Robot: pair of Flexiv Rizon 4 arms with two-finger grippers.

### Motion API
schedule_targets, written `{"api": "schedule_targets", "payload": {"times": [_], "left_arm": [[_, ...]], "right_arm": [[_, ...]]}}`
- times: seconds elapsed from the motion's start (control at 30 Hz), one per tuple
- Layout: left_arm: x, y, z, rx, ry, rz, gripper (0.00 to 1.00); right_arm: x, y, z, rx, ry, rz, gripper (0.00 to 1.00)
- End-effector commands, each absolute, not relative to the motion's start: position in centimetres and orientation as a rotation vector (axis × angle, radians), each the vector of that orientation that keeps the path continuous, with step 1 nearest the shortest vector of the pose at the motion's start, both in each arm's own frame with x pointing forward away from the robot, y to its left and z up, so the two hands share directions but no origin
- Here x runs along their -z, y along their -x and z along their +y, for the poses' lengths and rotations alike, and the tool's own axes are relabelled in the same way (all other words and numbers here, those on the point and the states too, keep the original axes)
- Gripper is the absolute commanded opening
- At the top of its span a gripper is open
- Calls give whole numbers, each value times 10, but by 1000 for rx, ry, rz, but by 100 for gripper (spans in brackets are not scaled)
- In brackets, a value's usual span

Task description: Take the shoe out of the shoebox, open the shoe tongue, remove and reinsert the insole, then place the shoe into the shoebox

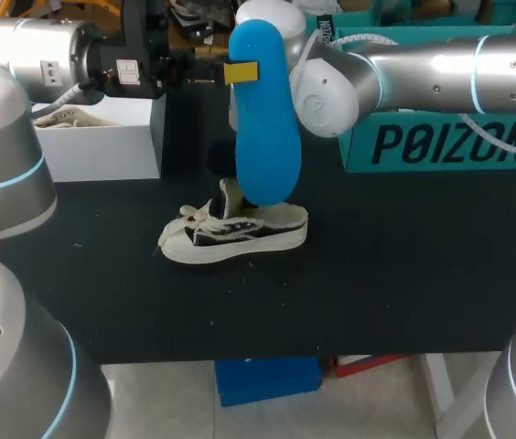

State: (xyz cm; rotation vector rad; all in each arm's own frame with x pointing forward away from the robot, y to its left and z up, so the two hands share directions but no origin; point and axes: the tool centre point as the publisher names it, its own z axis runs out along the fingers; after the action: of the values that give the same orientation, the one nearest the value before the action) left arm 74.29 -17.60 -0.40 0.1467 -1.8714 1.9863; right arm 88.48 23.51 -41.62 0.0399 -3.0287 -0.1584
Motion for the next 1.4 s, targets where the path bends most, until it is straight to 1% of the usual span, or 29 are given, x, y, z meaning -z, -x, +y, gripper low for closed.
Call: {"api": "schedule_targets", "payload": {"times": [0.03,0.27,0.5,0.67,0.93,1.17,1.4], "left_arm": [[5,-742,-177,-1990,-149,-1873,0],[5,-742,-177,-1990,-149,-1873,0],[5,-742,-177,-1990,-149,-1873,0],[5,-742,-177,-1990,-149,-1873,0],[5,-742,-177,-1990,-149,-1873,0],[5,-742,-177,-1990,-149,-1873,0],[5,-742,-177,-1990,-149,-1873,0]], "right_arm": [[411,-886,231,147,-15,-3038,0],[361,-897,209,223,360,-3119,0],[339,-905,189,37,830,-3135,0],[338,-905,179,-149,1219,-3041,0],[338,-896,170,-274,1736,-2802,0],[341,-888,167,-287,2100,-2566,0],[353,-879,171,-240,2338,-2356,0]]}}
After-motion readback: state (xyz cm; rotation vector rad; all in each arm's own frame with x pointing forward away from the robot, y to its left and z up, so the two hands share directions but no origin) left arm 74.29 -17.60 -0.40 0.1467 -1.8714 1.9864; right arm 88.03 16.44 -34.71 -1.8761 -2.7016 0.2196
